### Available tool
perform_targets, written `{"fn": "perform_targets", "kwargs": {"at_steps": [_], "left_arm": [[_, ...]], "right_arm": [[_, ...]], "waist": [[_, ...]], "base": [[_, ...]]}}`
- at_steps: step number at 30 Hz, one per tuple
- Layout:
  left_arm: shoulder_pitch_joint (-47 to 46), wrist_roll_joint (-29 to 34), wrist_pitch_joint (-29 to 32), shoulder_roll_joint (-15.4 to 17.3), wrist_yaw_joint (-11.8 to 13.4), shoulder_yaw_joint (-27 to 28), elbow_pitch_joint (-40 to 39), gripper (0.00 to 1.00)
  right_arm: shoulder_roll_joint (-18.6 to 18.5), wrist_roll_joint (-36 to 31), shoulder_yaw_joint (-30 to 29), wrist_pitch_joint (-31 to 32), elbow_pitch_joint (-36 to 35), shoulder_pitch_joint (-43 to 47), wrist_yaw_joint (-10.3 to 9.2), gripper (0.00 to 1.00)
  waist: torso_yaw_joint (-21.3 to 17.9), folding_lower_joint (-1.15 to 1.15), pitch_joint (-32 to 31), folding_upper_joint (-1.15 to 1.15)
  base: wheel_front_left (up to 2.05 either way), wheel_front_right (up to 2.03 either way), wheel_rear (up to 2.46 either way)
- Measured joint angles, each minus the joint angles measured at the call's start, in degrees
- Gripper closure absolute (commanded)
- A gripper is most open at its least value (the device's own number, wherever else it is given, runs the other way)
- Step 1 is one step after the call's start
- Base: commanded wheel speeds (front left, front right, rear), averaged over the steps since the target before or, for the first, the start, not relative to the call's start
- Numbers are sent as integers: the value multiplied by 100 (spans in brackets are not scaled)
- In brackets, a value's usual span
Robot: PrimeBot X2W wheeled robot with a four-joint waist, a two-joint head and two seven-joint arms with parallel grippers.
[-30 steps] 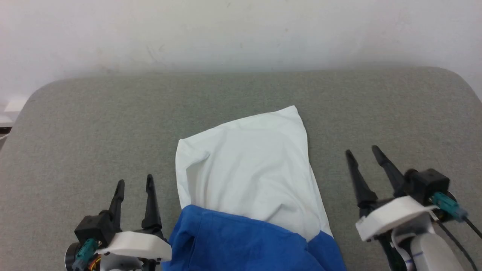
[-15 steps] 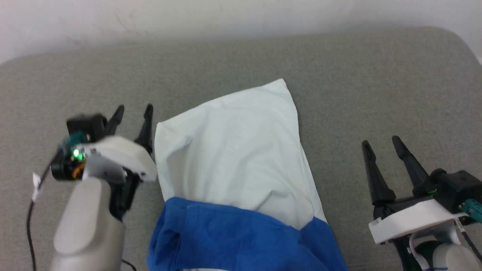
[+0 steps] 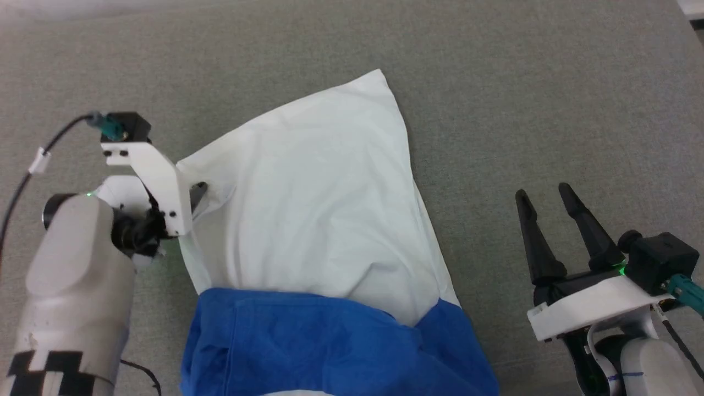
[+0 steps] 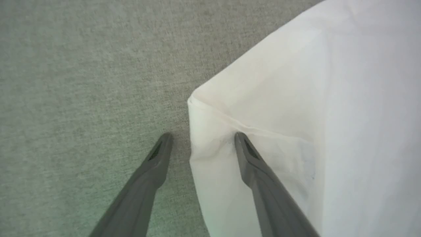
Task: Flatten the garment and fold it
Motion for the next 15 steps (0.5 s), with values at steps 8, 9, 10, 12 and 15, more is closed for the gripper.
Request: {"fn": "perform_targets", "kwargs": {"at_steps": [8,9,10,12,15], "left_arm": [[-378,-625,1245,193,-4,-360,-129,100],[-359,-667,1210,213,-5,-369,-168,100],[-305,-751,1105,213,-5,-326,-190,100],[-161,-849,782,209,-5,-250,-229,100],[71,-833,146,155,24,-167,-305,100]], "right_arm": [[-2,29,21,-41,159,-149,0,0],[-2,29,25,-38,176,-183,0,0],[-1,29,40,-31,192,-215,0,0],[-1,48,83,-14,264,-279,0,0],[1,213,107,76,481,-419,0,0]], "waist": [[-138,0,226,0],[-134,0,227,0],[-129,0,218,0],[-114,1,179,0],[-85,1,96,0]], "base": [[0,0,0],[0,0,0],[0,0,0],[0,0,0],[0,0,0]]}}
